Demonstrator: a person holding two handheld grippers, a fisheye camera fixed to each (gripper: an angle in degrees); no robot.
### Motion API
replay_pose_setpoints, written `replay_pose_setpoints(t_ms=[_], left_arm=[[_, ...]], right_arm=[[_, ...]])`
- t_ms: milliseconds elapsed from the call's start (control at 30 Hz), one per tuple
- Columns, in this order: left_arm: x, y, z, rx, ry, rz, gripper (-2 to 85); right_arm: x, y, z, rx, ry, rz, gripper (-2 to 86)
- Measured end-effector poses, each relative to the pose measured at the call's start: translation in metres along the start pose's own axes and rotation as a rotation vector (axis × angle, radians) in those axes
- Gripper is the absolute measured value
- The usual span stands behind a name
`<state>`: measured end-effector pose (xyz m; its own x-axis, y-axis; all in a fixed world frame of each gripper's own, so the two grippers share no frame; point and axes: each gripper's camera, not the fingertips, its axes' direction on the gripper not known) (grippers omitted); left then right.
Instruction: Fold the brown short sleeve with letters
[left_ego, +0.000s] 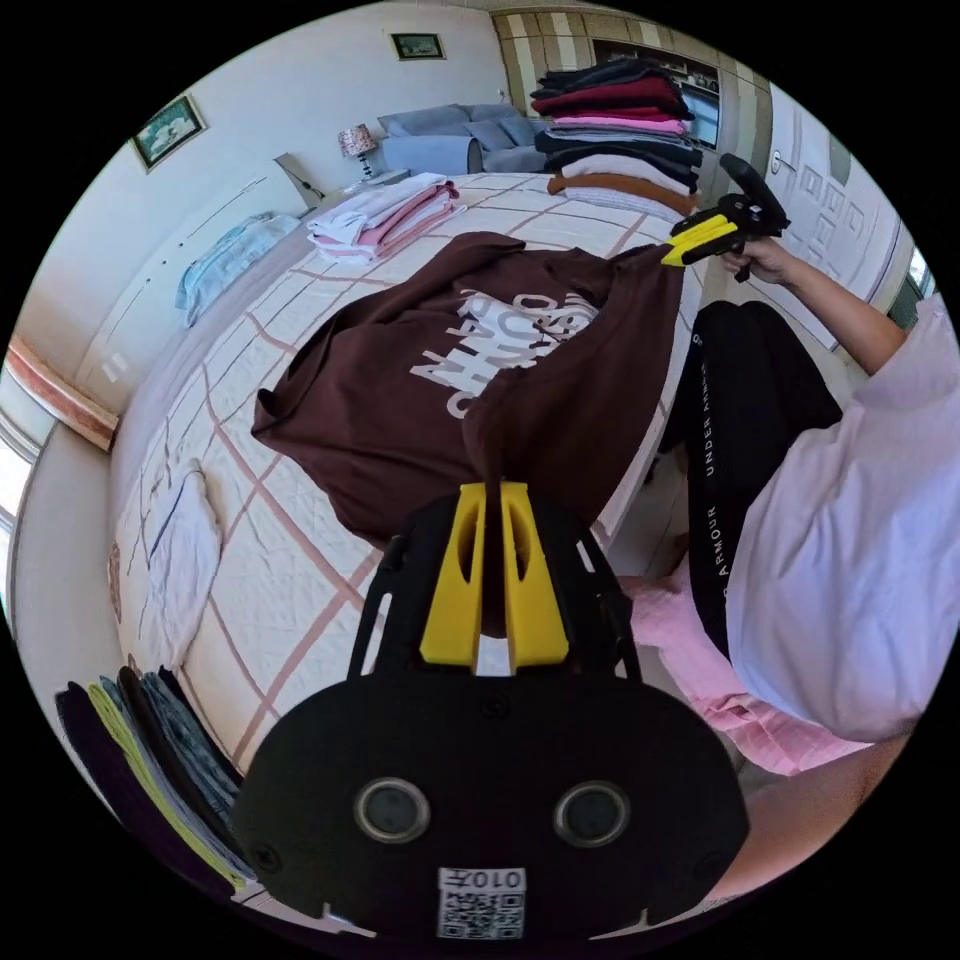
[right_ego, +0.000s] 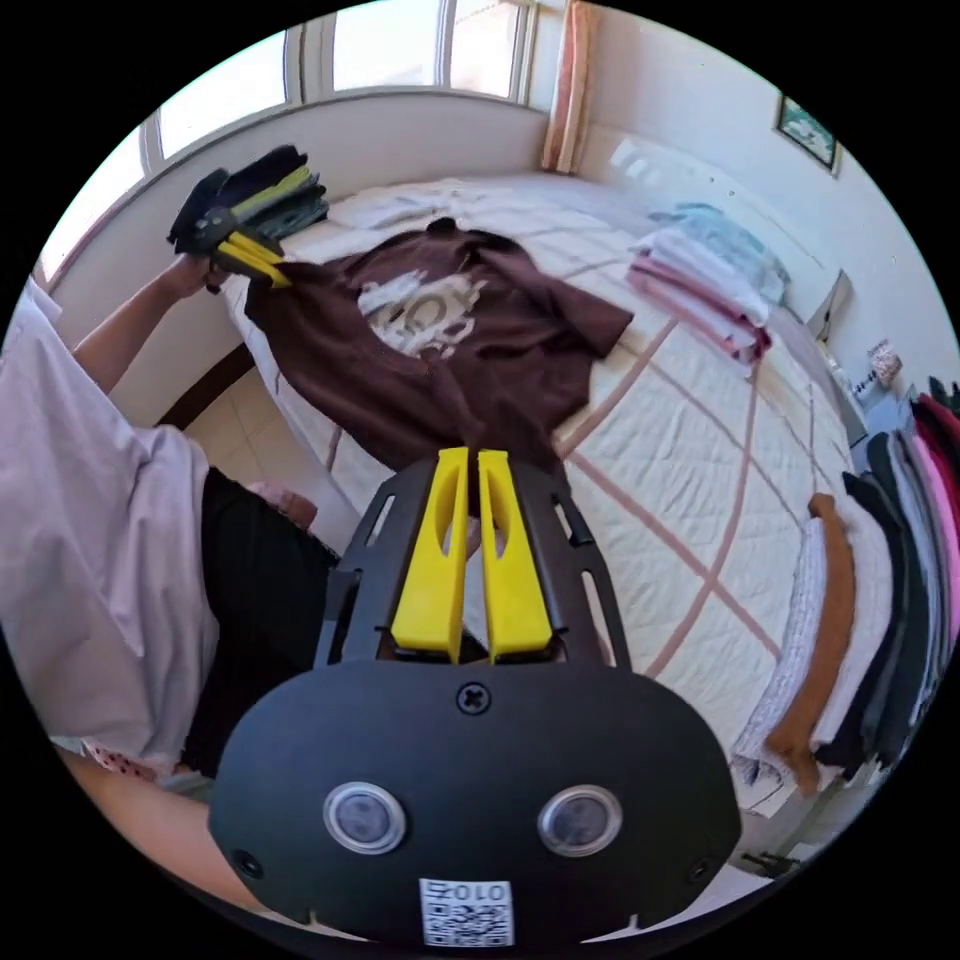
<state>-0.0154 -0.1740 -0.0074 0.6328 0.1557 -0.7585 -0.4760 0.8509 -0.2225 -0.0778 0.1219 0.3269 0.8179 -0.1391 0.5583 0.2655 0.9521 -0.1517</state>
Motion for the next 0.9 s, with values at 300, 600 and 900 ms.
replay_pose_setpoints(t_ms=[300,600,900], left_arm=[[0.024,0.084,-0.287,0.866,-0.259,-0.087,0.1],[0.076,0.130,-0.417,1.056,-0.347,0.107,0.0],[-0.065,0.055,-0.308,0.828,0.089,-0.085,0.0]], right_arm=[[-0.118,0.001,-0.313,0.687,0.358,-0.149,3.0],[-0.236,0.034,-0.442,0.847,0.690,-0.204,3.4],[-0.147,-0.045,-0.361,0.581,0.467,-0.028,3.6]])
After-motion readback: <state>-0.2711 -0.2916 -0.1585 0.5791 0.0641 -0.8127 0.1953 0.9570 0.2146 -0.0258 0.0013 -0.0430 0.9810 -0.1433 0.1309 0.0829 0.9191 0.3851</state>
